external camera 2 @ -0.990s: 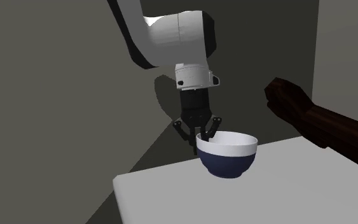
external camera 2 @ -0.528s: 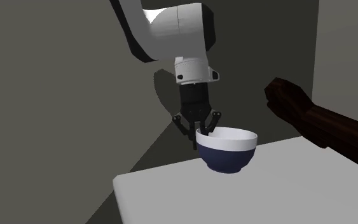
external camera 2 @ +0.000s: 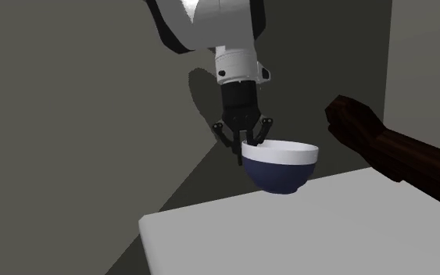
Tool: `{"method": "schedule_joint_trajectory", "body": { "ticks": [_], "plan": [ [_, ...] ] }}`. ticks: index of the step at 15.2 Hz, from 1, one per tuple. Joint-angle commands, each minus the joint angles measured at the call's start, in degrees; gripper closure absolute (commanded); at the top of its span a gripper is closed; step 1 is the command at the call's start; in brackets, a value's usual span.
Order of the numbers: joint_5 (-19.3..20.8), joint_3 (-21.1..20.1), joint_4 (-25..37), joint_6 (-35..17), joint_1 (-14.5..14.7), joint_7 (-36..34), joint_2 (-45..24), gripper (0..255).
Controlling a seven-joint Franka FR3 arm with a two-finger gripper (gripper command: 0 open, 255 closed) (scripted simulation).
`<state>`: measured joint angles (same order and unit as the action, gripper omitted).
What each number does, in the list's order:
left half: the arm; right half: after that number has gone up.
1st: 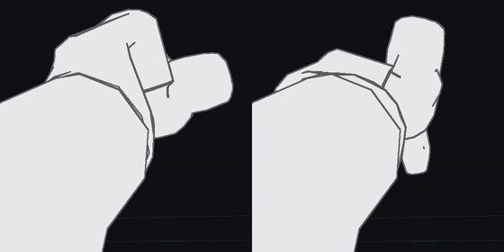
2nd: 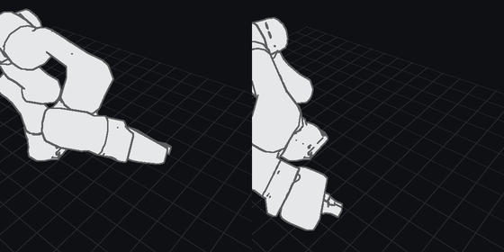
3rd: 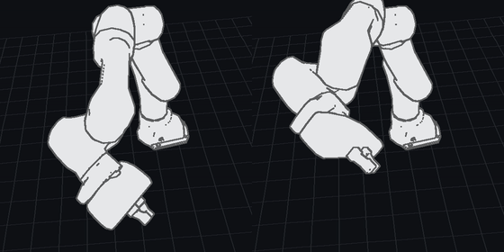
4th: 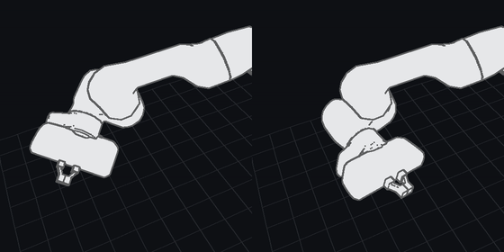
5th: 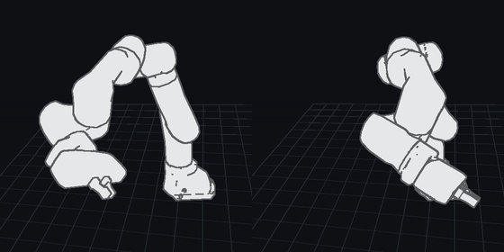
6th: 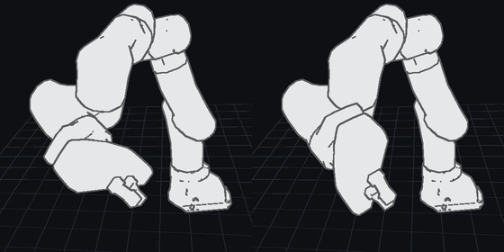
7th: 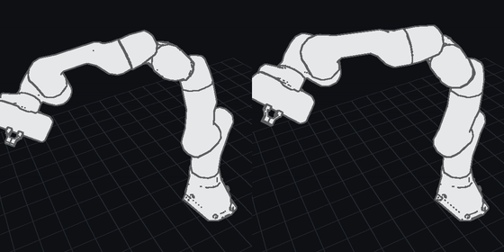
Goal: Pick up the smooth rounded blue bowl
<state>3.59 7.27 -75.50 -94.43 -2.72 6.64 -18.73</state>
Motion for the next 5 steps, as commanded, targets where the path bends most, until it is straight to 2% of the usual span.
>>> {"method": "schedule_joint_trajectory", "body": {
  "ticks": [1, 5],
  "plan": [
    [-0.1, 0.0, 2.3, 1.9, -0.1, 0.2, -0.4, 255],
    [-0.1, 0.0, 4.7, 3.8, -0.1, 0.4, -0.9, 255]
  ]
}}
